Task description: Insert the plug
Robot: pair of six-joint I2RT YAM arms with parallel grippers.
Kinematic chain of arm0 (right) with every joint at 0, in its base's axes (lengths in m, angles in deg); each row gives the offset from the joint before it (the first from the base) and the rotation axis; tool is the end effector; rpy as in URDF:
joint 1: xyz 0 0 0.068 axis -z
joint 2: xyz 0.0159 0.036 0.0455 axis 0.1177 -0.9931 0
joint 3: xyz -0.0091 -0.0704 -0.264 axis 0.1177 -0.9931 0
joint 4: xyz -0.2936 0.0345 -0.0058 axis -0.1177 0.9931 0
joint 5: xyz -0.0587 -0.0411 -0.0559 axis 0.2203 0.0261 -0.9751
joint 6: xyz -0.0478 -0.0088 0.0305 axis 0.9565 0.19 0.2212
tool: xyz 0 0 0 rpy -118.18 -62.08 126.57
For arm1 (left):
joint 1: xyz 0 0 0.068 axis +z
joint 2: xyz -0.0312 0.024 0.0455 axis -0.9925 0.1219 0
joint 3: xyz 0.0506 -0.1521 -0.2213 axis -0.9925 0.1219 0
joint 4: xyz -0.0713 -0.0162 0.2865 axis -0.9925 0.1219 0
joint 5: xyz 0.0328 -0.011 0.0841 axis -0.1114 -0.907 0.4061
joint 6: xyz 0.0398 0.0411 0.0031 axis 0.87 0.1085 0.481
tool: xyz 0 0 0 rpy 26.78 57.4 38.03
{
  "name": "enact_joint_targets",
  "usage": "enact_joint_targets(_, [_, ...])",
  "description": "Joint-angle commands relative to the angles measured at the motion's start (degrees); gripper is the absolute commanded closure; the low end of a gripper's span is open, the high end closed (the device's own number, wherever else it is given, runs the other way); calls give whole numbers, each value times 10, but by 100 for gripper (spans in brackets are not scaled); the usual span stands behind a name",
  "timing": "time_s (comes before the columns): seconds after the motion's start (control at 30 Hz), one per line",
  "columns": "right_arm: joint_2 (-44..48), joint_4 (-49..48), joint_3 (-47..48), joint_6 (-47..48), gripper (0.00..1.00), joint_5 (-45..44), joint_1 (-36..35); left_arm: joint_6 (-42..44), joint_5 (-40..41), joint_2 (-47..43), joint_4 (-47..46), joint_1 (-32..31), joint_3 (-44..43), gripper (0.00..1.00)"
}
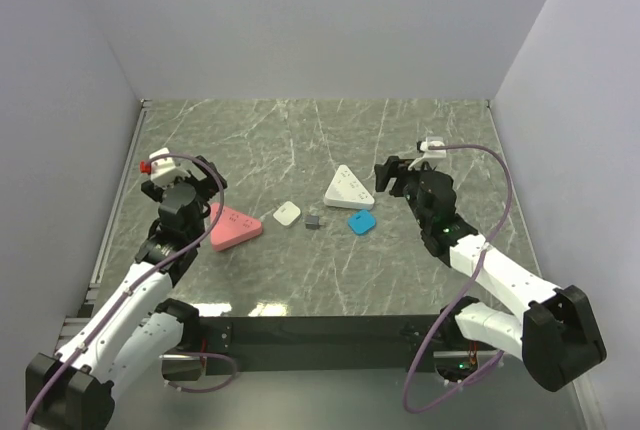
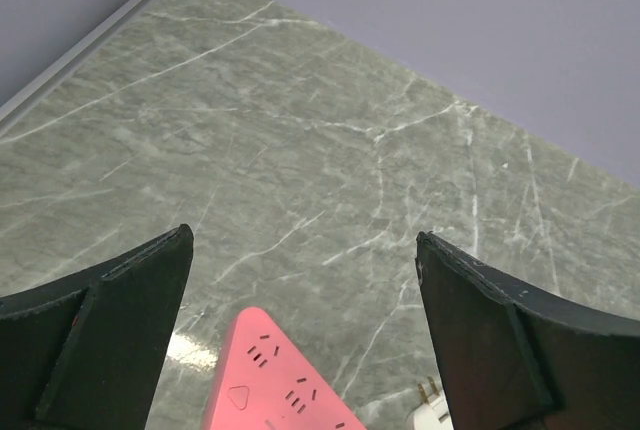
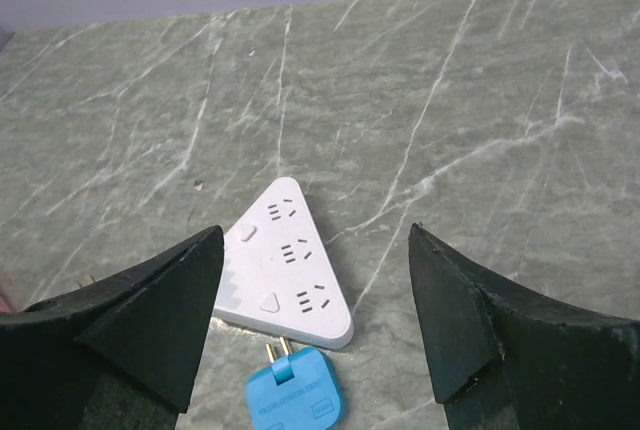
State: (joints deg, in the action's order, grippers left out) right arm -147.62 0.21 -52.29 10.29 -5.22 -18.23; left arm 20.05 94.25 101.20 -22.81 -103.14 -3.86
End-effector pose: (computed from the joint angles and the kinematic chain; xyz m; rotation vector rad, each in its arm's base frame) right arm 0.2555 0.1115 0.2388 -0.0416 1.7092 0.3628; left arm 0.2186 -0.0547 0.2707 -0.5426 1.6015 -0.0668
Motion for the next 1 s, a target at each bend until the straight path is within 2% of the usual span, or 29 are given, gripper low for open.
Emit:
enact_joint_targets(0.0, [0, -5, 32, 9, 19, 5, -5, -9, 26, 9, 15, -2, -34, 1])
enact_joint_targets(0.3, [-46, 16, 68, 47, 19, 57, -36, 9, -16, -27, -2, -2, -6, 1])
enact_joint_targets(0.6, [-174, 52, 149, 155, 20, 94, -137, 22, -52, -8, -6, -2, -14, 1])
enact_joint_targets(0.87, [-296, 85, 230, 221, 22, 228, -189, 29, -88, 9, -5, -1, -21, 0])
enact_joint_targets(0.97, [-323, 99, 250, 235, 22, 246, -204, 31, -106, 9, -10, -1, -21, 0])
